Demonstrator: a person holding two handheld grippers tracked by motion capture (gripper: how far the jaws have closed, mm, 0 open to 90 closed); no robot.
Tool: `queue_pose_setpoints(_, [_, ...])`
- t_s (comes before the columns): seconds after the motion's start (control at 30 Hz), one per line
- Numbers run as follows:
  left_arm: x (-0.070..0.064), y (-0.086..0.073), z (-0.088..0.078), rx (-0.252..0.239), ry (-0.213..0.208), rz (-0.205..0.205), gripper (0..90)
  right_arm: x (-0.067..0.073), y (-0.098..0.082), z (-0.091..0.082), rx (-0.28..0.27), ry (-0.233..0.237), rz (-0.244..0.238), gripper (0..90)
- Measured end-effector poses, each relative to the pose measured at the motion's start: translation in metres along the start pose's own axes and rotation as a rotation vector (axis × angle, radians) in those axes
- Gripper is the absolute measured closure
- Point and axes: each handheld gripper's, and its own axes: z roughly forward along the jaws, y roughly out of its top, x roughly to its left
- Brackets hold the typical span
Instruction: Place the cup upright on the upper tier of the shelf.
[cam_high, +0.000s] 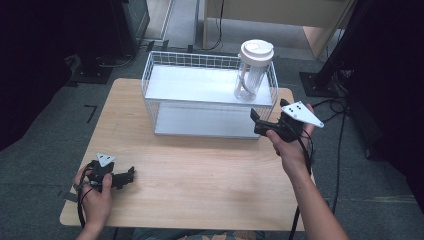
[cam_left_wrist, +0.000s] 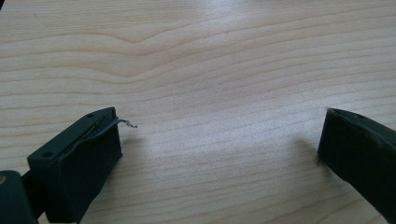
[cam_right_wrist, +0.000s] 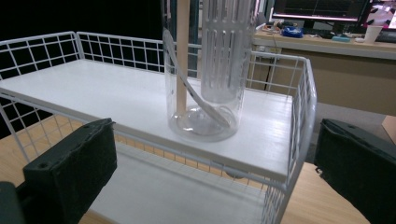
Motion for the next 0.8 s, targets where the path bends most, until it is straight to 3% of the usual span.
queue_pose_setpoints(0.27, [0.000,0.000,0.000,0.000,0.000,-0.002,0.0,-0.007,-0.020,-0.017,0.007,-0.009,0.007,0.0])
queue_pose_setpoints(0.8, [0.000,0.000,0.000,0.001,0.000,0.000,0.0,-0.038,-0.068,-0.047,0.054,-0.068,0.056,0.0])
